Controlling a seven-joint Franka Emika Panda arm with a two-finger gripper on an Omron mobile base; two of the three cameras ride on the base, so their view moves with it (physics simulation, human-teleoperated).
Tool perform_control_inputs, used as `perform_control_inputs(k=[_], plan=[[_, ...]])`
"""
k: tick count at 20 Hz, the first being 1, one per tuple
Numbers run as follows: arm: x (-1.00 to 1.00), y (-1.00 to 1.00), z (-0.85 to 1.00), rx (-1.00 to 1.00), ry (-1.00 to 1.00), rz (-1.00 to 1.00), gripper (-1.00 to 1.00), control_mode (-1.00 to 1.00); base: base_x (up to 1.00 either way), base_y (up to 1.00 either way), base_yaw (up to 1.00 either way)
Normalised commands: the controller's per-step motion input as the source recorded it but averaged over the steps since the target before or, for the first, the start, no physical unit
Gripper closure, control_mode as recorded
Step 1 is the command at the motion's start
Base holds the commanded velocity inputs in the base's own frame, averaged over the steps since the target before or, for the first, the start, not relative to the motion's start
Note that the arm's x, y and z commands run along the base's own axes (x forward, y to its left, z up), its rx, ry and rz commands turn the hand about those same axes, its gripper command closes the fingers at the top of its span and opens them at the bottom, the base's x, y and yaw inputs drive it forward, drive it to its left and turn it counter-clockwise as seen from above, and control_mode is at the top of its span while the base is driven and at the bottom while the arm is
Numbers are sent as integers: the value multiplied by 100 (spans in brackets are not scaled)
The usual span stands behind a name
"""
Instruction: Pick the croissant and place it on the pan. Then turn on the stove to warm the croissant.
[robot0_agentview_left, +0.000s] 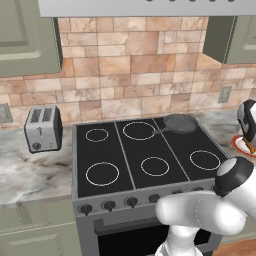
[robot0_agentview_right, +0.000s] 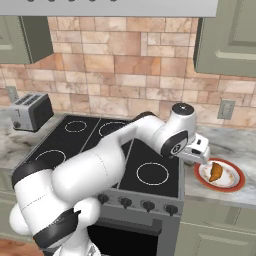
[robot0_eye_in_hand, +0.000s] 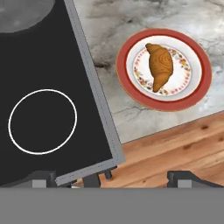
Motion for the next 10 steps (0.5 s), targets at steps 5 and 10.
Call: perform_control_inputs(k=[5, 10], plan=[[18, -22, -10, 0, 0, -8, -100, -100, 0, 0, 0], [20, -19, -15, 0, 0, -5, -100, -100, 0, 0, 0]])
